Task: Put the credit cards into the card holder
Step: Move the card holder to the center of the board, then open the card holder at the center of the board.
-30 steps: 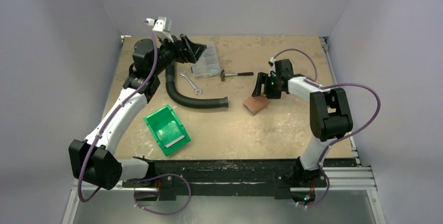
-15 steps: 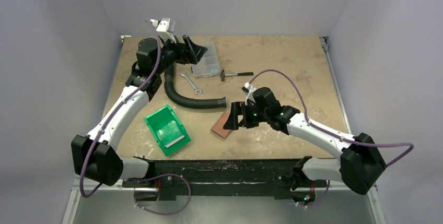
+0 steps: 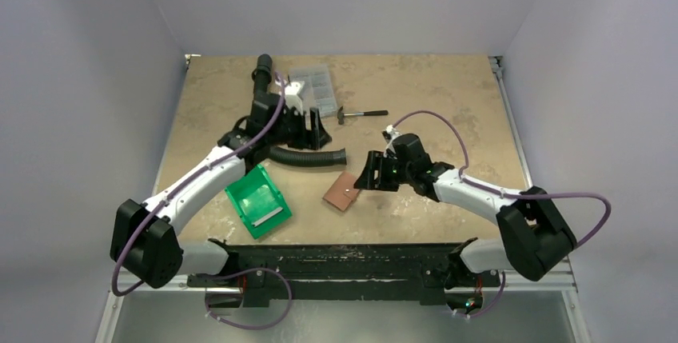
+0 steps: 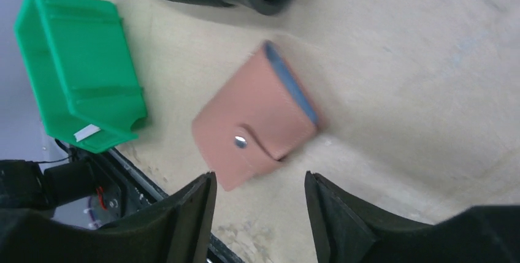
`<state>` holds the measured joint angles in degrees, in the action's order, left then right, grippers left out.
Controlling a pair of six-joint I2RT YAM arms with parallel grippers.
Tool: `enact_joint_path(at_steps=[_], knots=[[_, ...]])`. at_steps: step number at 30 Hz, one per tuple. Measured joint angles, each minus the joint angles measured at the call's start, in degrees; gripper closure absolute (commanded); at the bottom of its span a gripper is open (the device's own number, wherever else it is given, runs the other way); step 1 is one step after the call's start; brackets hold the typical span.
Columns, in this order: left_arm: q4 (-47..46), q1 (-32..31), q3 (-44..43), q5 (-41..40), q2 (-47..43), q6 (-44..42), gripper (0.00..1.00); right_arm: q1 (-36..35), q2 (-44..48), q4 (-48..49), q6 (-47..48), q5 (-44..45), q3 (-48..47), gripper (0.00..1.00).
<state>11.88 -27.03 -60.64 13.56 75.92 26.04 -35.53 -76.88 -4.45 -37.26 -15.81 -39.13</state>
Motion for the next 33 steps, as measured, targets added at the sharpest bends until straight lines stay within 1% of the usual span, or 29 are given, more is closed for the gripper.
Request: enact_joint_path(at_steps=[1, 2, 5, 7, 10, 13, 15, 19, 23, 24, 25, 28, 30, 33], knots=[[1.3, -1.4, 2.2, -0.6, -0.7, 0.2, 0.32, 1.8, -0.5, 2.4, -0.9, -1.8, 2.0, 0.54], [2.7, -3.3, 4.2, -1.5, -1.3, 0.5, 0.33, 3.3, -1.5, 4.0, -1.5, -3.2, 3.5, 0.58], [4.9, -8.8, 8.3, -4.8, -1.2, 1.7, 0.35, 6.2, -5.8, 7.4, -2.7, -6.8, 5.4, 0.59], [5.2, -12.5, 10.4, -7.5, -0.2, 2.9, 0.38, 6.6, -8.6, 10.3, -2.8, -8.6, 5.9, 0.61], [4.2, -16.9, 12.4, -12.9, 2.9, 4.7, 0.4, 6.4, -11.5, 14.0, -2.1, -9.5, 6.1, 0.63], [2.6, -18.2, 14.4, -17.4, 5.7, 6.1, 0.41, 6.4, -12.9, 16.0, -1.0, -10.1, 5.6, 0.63], [1.5, -18.2, 15.4, -18.9, 7.3, 6.6, 0.42, 6.4, -13.2, 16.8, -0.1, -9.9, 5.4, 0.63], [-3.6, -18.1, 18.0, -19.6, 10.5, 8.6, 0.47, 6.3, -14.1, 17.3, 1.6, -9.2, 4.5, 0.64], [-7.8, -18.7, 18.9, -19.3, 11.3, 10.5, 0.5, 6.5, -14.8, 17.2, 3.2, -8.3, 3.4, 0.64], [-8.8, -19.1, 19.1, -19.4, 11.6, 11.0, 0.52, 6.6, -14.8, 17.2, 3.7, -7.8, 3.1, 0.63], [-10.2, -19.8, 19.3, -19.6, 11.9, 11.7, 0.53, 6.7, -14.8, 16.8, 4.2, -7.1, 2.7, 0.6], [-13.8, -22.7, 19.8, -19.8, 12.9, 13.9, 0.55, 6.7, -14.4, 15.0, 5.8, -4.7, 1.7, 0.48], [-15.2, -24.3, 20.5, -20.2, 12.8, 15.5, 0.55, 6.6, -13.0, 12.7, 7.4, -2.4, 1.3, 0.43], [-15.7, -25.2, 22.4, -20.5, 10.8, 16.9, 0.51, 5.8, -10.1, 8.8, 9.5, 2.2, 1.2, 0.36]])
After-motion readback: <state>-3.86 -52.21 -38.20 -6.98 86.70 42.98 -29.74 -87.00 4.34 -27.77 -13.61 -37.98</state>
